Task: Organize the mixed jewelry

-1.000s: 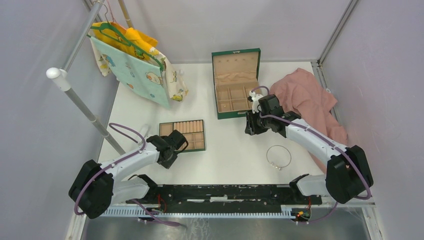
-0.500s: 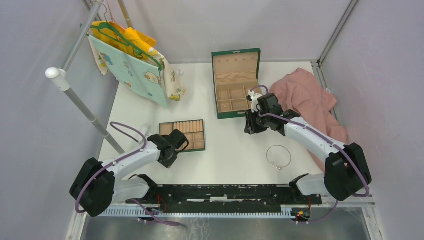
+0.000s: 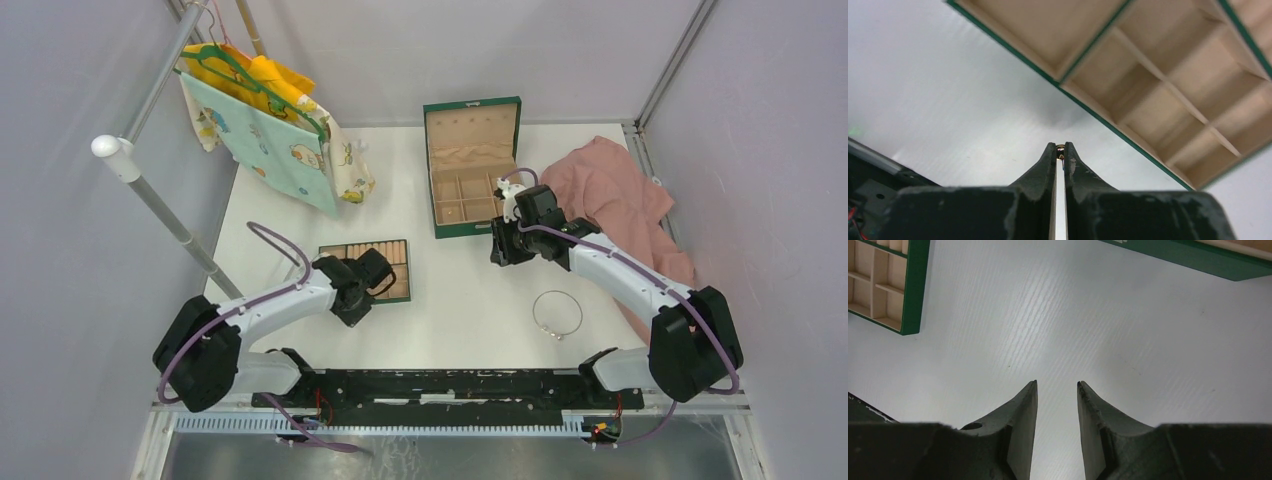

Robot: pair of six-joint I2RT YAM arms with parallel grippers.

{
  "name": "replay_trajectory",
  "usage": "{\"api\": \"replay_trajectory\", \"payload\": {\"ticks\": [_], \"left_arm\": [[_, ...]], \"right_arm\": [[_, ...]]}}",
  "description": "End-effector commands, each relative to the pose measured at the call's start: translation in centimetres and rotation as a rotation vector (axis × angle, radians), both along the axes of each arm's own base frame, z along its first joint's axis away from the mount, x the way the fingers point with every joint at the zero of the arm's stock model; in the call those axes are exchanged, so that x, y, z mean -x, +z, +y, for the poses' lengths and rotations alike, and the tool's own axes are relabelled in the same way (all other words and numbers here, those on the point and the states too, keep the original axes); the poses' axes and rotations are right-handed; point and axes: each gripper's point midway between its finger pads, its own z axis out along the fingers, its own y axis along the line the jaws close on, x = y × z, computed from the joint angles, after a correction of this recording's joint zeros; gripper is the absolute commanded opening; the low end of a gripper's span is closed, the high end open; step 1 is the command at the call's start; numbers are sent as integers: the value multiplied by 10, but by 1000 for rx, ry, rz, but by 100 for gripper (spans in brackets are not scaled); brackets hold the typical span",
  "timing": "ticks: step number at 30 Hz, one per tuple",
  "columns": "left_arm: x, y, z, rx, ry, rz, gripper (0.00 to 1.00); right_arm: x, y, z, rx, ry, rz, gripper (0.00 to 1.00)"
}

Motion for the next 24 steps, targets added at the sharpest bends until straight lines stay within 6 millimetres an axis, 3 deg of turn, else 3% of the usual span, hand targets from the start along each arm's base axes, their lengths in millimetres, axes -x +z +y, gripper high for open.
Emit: {"api": "replay_trajectory", "payload": {"ticks": [1, 6, 15, 21, 24], "left_arm": [[-20, 29, -35, 20, -173, -41, 7], [-37, 49, -67, 28, -297, -56, 7], [-96, 95, -125, 47, -454, -162, 8], [-137, 105, -156, 67, -518, -212, 8], [-153, 106, -169, 90, -543, -229, 8]], "right_arm": [[-16, 26, -2, 10, -27, -90, 41], [-21, 35, -12, 37, -79, -131, 41], [-25, 66, -44, 105, -216, -238, 41], [-14, 80, -74, 135, -341, -305, 41], [-8, 76, -80, 143, -359, -300, 41]]}}
